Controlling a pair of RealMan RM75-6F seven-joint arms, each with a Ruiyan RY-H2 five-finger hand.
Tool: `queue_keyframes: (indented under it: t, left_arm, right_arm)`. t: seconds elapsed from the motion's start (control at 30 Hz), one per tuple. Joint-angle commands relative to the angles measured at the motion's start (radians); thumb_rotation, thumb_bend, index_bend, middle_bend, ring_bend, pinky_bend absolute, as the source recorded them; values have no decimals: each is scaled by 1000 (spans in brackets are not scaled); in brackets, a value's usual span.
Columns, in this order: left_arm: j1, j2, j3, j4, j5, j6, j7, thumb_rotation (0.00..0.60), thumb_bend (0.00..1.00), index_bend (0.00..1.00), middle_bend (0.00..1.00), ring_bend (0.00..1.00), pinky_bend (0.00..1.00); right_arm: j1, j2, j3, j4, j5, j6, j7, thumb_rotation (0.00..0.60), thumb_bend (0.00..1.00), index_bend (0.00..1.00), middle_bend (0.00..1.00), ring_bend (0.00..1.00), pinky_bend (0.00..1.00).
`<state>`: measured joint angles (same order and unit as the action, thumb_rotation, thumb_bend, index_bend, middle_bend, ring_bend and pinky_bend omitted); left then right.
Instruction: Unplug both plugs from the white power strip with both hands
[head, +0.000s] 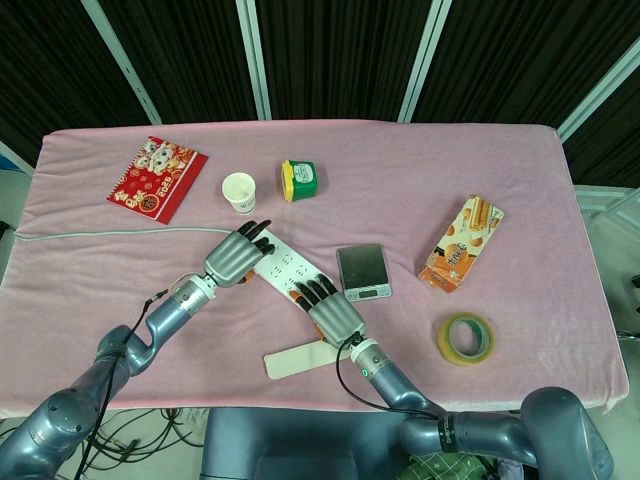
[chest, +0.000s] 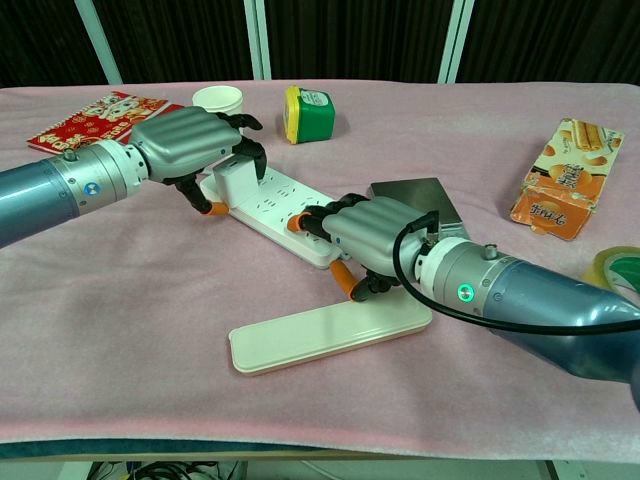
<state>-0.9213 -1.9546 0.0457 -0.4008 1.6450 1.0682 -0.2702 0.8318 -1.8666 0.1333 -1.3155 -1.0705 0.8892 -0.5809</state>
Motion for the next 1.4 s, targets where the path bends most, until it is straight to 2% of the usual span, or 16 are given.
queue_keyframes:
  t: [0.03,1.07,1.4]
  left_arm:
    - [-1,1,-3,-3,-1,4,1,600,234,381,378,62,195]
    - [-1,-5,-13,-20,-17,-9,0,600,243,381,392,64,198]
    - [-1,-10,-21,-31,-27,-16,-29,600,380,420,436,78,212]
  right_arm:
    - [0,2,0,-1,1,0,-1,600,679,111,87,91,33]
    - [-2,6,-6,-6,-3,2,-1,600,680,112,87,91,34]
    - [-3,9,-6,-8,-1,2,-2,600,679,112,87,91,34]
